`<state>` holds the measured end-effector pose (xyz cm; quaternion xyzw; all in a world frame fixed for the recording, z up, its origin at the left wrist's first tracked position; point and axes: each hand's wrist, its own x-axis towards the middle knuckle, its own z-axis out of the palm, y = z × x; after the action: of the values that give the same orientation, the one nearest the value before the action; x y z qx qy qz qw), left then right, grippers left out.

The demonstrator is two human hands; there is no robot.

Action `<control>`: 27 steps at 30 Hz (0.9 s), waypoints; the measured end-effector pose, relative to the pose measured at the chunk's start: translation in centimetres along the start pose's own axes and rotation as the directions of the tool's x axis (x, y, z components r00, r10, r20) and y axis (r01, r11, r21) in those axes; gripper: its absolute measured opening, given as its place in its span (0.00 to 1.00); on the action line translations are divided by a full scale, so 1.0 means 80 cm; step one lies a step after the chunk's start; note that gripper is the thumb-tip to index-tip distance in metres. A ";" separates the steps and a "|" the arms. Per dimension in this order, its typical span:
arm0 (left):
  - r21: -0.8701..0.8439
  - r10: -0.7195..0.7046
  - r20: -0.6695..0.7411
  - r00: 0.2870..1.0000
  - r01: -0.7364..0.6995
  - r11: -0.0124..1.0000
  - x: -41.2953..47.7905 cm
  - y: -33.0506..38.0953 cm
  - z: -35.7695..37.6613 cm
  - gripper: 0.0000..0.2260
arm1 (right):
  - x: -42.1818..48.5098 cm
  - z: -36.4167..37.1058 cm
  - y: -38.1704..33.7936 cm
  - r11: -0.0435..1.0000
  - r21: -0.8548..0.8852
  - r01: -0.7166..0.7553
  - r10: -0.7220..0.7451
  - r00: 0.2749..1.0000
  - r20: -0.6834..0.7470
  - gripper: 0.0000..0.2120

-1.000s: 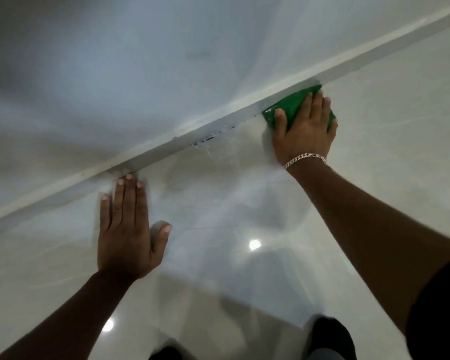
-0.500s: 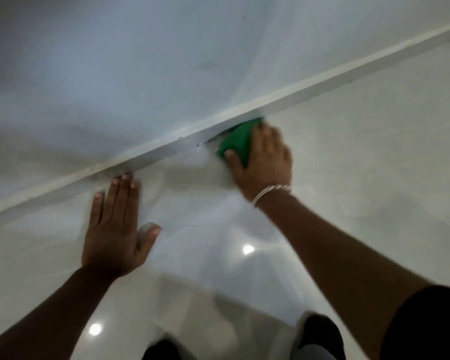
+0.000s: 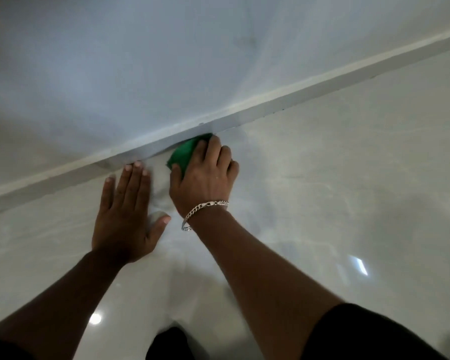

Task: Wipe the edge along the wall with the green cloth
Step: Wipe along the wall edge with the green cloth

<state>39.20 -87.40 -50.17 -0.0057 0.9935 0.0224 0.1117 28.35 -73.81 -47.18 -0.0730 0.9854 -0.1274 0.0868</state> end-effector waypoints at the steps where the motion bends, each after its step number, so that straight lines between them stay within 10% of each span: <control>1: -0.007 0.000 0.001 1.000 0.000 1.000 0.000 0.000 -0.001 0.40 | 0.003 -0.001 0.006 0.999 -0.013 0.036 -0.036 0.999 0.007 0.31; 5: -0.034 0.007 -0.057 0.998 -0.009 0.999 -0.003 0.000 0.000 0.39 | 0.029 -0.024 0.082 0.959 -0.119 0.255 -0.259 0.966 -0.012 0.29; 15: -0.012 0.004 -0.051 0.999 -0.005 1.000 0.000 0.001 0.002 0.39 | 0.133 -0.080 0.203 0.939 -0.117 -0.324 0.317 0.946 -0.074 0.30; 22: 0.005 0.009 -0.023 1.000 -0.009 1.000 0.001 0.001 0.000 0.40 | 0.007 -0.008 0.016 1.000 -0.021 0.000 0.000 1.000 0.014 0.30; 27: -0.006 0.012 -0.066 0.998 -0.012 1.000 -0.002 0.000 0.000 0.39 | 0.035 -0.030 0.087 0.963 -0.148 0.226 -0.228 0.974 -0.001 0.30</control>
<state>39.37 -87.38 -50.11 -0.0008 0.9965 0.0262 0.0788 24.33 -67.05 -47.12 -0.1905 0.9779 -0.0642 0.0570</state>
